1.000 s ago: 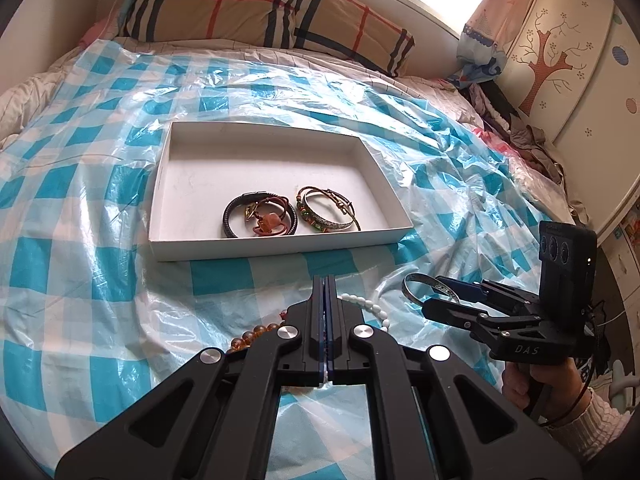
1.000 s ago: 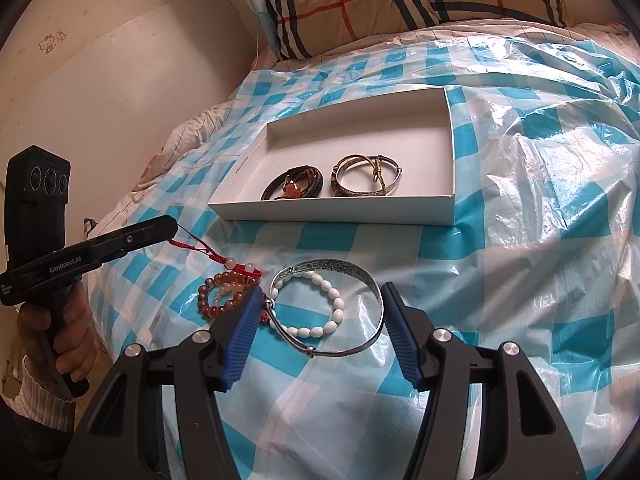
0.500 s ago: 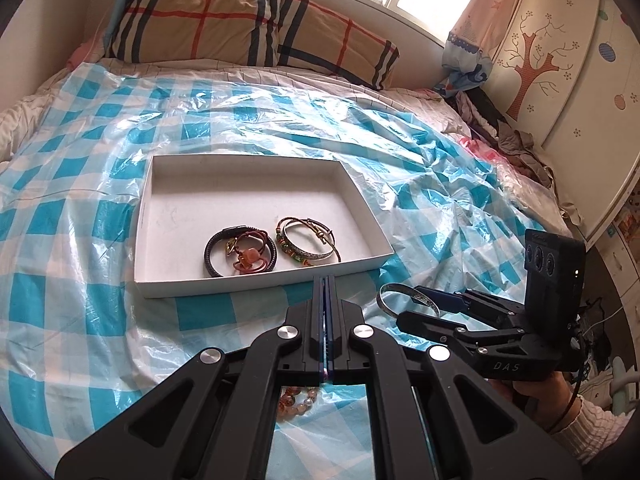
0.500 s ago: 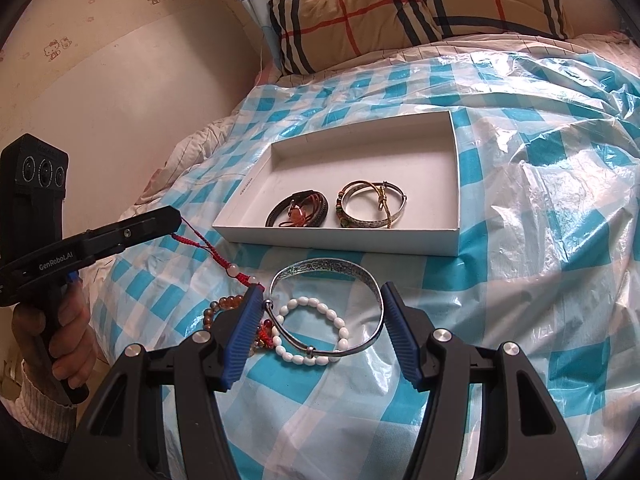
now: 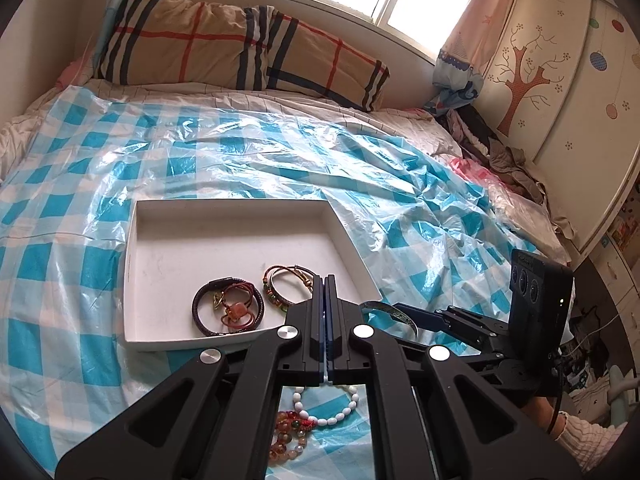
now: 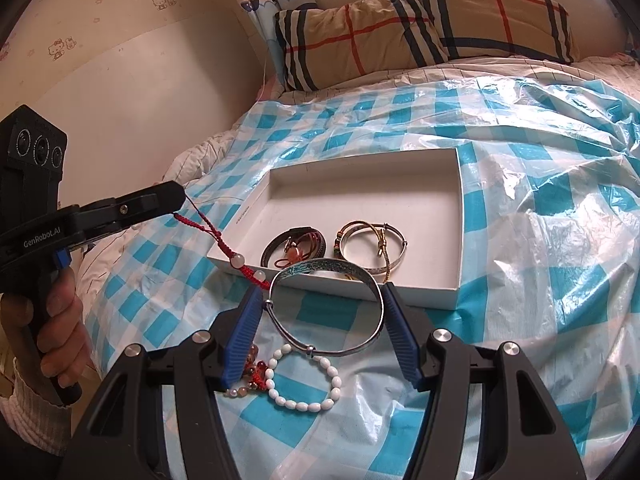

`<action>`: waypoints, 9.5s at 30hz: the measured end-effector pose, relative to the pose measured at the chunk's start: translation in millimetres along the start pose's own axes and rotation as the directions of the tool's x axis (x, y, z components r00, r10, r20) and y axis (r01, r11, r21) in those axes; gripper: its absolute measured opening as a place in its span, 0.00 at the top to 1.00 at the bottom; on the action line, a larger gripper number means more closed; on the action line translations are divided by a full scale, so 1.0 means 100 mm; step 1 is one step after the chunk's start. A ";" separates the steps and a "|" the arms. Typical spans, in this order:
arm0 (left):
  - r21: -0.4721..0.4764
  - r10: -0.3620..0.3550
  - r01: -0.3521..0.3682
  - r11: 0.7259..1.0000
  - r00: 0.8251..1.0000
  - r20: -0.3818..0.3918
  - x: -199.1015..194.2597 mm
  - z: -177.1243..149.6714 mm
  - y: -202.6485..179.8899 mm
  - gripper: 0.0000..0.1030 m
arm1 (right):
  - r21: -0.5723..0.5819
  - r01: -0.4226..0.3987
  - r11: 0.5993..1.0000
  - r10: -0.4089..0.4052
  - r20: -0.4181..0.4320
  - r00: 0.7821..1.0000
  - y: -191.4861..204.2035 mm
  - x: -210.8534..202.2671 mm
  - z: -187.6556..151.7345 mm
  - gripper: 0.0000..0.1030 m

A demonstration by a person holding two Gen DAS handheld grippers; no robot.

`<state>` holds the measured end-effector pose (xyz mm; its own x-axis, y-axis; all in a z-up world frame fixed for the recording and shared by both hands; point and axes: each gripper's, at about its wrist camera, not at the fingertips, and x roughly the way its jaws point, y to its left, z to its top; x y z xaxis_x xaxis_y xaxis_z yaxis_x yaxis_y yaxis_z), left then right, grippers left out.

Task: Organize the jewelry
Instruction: 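Carry the silver bangle into the white tray with the right tool while the left tool follows, then open the right tool to drop the silver bangle in the tray, then lower the right tool onto the red cord bracelet while the left tool opens over the amber beads, then close the right tool on the red cord bracelet while the left tool closes on the amber bead bracelet, then lift the red cord bracelet with the right tool while the left tool lifts the amber beads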

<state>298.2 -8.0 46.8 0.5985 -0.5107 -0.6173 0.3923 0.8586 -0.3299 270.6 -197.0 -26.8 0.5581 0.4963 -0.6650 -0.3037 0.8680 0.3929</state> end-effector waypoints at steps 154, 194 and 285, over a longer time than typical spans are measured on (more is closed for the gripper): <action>-0.099 0.128 -0.165 0.981 0.945 -0.300 0.10 -1.36 0.53 0.89 | -0.020 -0.069 0.997 0.060 -0.294 0.954 0.14 -0.03 -0.96 0.90; -0.070 0.151 -0.166 0.984 0.972 -0.180 -0.09 -1.10 0.32 0.90 | 0.061 -0.085 0.994 0.095 -0.187 0.978 0.01 -0.19 -0.76 0.91; 0.131 0.218 -0.209 0.969 0.974 -0.058 -0.14 -0.64 -0.30 0.90 | 0.082 -0.082 0.993 0.085 -0.027 0.996 0.04 -0.45 -0.41 0.91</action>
<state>233.7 -23.6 19.8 0.6284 -0.3077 -0.7144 0.3468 0.9329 -0.0968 212.6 -215.2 -21.8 0.5096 0.5685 -0.6459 -0.2845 0.8198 0.4970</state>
